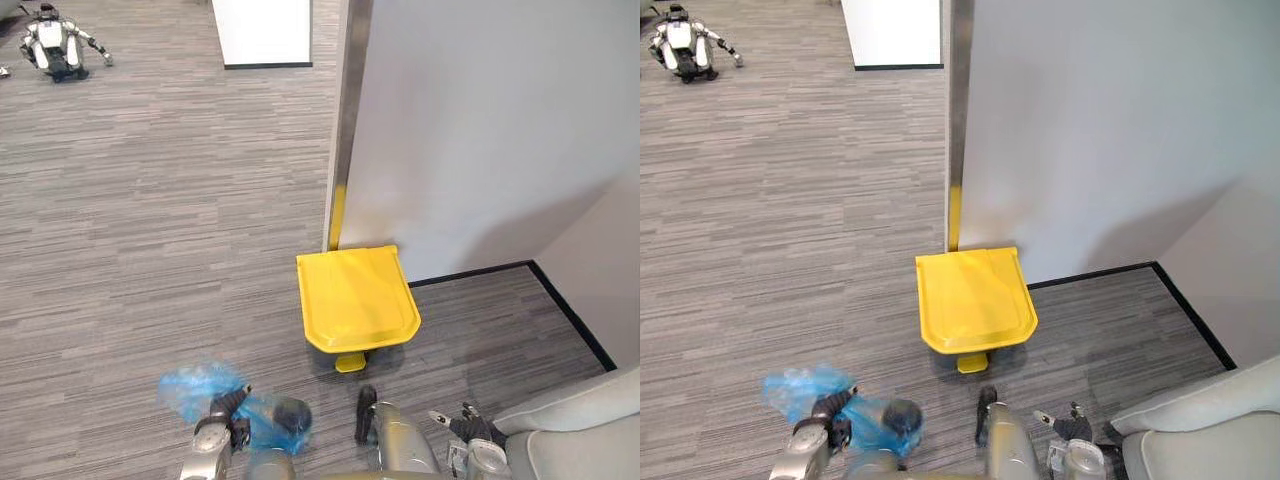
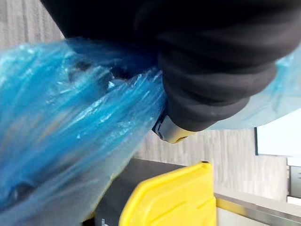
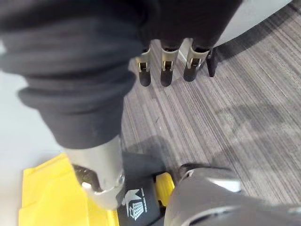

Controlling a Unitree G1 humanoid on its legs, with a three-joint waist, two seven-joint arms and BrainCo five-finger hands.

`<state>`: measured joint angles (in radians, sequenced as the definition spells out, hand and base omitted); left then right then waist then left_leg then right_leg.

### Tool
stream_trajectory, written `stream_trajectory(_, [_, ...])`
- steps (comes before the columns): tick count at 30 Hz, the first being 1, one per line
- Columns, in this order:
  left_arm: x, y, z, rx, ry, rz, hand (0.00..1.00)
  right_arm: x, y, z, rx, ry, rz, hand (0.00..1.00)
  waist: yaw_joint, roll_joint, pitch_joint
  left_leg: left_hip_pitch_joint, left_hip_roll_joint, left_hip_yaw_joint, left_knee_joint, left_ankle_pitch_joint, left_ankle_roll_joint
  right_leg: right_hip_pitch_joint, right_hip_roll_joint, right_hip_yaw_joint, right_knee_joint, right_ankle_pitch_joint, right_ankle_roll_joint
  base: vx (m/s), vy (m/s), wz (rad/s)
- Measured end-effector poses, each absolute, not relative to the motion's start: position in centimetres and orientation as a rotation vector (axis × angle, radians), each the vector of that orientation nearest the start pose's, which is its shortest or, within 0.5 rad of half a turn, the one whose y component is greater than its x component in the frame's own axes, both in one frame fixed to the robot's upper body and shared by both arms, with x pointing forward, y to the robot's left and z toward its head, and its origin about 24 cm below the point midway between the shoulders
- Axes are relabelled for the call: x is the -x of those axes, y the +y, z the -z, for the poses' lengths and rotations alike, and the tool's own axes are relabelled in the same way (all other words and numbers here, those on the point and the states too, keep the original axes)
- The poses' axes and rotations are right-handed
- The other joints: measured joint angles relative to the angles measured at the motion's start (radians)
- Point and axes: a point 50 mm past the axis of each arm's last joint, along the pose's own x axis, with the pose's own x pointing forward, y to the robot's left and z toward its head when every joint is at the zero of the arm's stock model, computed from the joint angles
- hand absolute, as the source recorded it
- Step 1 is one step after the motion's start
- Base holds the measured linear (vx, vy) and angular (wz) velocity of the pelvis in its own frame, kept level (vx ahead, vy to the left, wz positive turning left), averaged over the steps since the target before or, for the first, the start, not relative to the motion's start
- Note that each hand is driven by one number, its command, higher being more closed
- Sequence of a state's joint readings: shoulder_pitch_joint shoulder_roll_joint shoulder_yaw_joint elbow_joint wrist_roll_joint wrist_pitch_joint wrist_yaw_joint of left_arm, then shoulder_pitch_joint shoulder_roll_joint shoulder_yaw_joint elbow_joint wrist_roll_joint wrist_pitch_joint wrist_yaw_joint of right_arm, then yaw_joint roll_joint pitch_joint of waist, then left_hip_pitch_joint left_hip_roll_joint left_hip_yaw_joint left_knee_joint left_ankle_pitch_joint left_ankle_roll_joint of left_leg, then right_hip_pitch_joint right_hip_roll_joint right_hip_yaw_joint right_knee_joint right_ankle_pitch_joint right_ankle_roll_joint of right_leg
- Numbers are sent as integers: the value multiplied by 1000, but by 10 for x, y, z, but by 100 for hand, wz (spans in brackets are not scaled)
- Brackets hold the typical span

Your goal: Gather rubbish on tea table into small bin, then transfer packed bag to large trash can.

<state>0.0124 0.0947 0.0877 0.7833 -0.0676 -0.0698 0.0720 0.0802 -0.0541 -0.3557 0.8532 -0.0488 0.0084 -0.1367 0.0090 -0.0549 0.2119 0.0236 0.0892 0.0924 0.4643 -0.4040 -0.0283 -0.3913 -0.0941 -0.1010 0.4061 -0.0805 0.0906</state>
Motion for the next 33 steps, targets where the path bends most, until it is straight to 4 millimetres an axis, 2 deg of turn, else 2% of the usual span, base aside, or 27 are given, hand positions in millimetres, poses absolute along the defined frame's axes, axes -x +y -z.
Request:
stream_trajectory(1, [-181,196,113,-15,707,-202,100,-118,-240,136,5,927,514,0,-4,6,4,16,6,-23,-3,-12,-8,-1,14,16,41,5,-4,394,-289,82])
stream_trajectory(2, [-188,192,107,-13,672,-186,100,-111,-249,133,-2,914,563,0,-16,17,4,24,18,-69,-9,-29,-32,-17,49,56,121,-4,-19,424,-308,93])
stream_trajectory(4, [-193,192,102,-14,642,-186,100,-104,-257,132,-2,919,600,0,-29,34,4,29,28,-112,-10,-39,-54,-28,75,68,188,-34,-65,417,-284,82])
stream_trajectory(5, [-195,192,100,-13,625,-190,100,-97,-262,133,0,931,621,0,-23,52,-1,28,44,-146,11,-38,-58,-30,82,29,221,-70,-108,327,-177,43])
stream_trajectory(8, [-196,191,98,-12,617,-199,100,-104,-263,130,-12,911,624,0,-26,77,-13,18,61,-169,63,-36,-62,-7,95,-28,238,-116,-144,364,-168,35])
stream_trajectory(10, [-198,185,98,5,610,-191,100,-106,-260,131,-22,905,616,0,-27,80,-20,22,71,-169,42,-31,-67,6,95,-57,238,-134,-156,262,-110,41])
stream_trajectory(13, [-202,180,96,17,600,-183,100,-121,-254,128,-47,870,594,0,-24,85,-33,24,76,-167,-62,-2,-97,-21,91,-63,230,-138,-158,140,-61,16])
stream_trajectory(16, [-200,181,97,15,604,-185,100,-134,-245,125,-31,846,539,0,-23,90,-43,23,81,-161,-100,7,-91,-36,91,-59,224,-135,-159,71,-1,1])
stream_trajectory(17, [-197,182,99,14,612,-190,100,-138,-241,124,-26,834,519,0,-22,89,-52,28,79,-150,-121,18,-106,-36,91,-55,217,-132,-157,47,10,-4])
stream_trajectory(19, [-191,185,102,10,629,-196,100,-140,-237,124,-36,830,512,0,-20,82,-66,49,70,-135,-159,39,-112,-38,91,-41,215,-132,-156,58,11,-12])
stream_trajectory(24, [-184,187,105,8,651,-201,100,-139,-235,125,-31,837,501,0,-21,80,-78,86,68,-114,-230,68,-122,-34,96,-29,201,-117,-156,21,-4,-8])
stream_trajectory(31, [-175,191,113,-2,697,-193,100,-125,-231,134,-20,900,492,0,-21,52,-90,151,67,-115,-265,89,-126,40,90,-39,164,-88,-150,-86,-8,5])
stream_trajectory(33, [-172,192,115,-5,711,-195,100,-125,-230,134,-23,901,489,0,-19,41,-86,156,59,-110,-268,88,-125,47,88,-34,143,-70,-130,-185,31,-6])
